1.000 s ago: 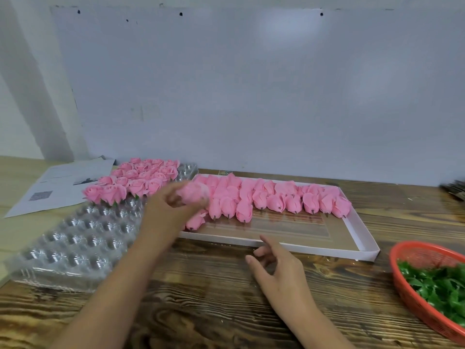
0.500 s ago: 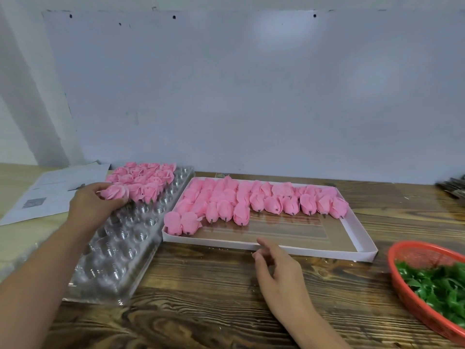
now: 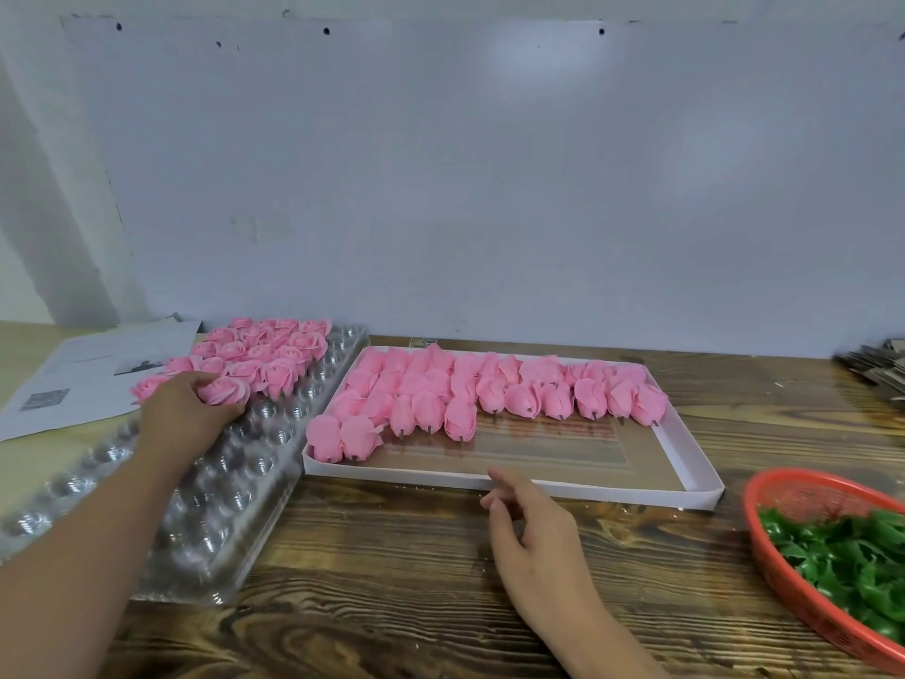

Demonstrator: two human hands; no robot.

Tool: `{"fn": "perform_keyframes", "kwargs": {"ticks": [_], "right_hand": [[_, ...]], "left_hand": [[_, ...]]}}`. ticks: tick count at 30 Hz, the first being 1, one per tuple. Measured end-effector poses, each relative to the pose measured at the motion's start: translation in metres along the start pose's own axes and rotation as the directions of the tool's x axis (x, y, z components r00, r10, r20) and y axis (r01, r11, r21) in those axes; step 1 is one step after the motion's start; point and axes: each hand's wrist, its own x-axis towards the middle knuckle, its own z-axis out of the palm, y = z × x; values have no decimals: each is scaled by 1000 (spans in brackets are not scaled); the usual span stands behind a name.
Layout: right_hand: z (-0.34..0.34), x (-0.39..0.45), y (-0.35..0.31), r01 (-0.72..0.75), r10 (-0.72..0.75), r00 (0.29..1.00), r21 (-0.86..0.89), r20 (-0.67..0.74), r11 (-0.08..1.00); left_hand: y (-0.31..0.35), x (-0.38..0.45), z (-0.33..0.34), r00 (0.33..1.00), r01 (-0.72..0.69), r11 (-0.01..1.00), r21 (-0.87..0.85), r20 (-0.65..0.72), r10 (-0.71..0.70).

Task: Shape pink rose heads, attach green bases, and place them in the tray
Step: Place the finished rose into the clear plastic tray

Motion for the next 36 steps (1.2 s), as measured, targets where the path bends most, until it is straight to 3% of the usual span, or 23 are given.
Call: {"fn": "perform_keyframes", "kwargs": {"ticks": [25, 36], "right_hand": [[2, 2, 5, 10, -10, 1000, 21, -16, 1000], [4, 3, 5, -11, 11, 1000, 27, -8, 1000]], "left_hand": [[0, 9, -5, 999, -8, 991, 136, 41, 3], [4, 3, -9, 999, -15, 995, 98, 43, 11]]}}
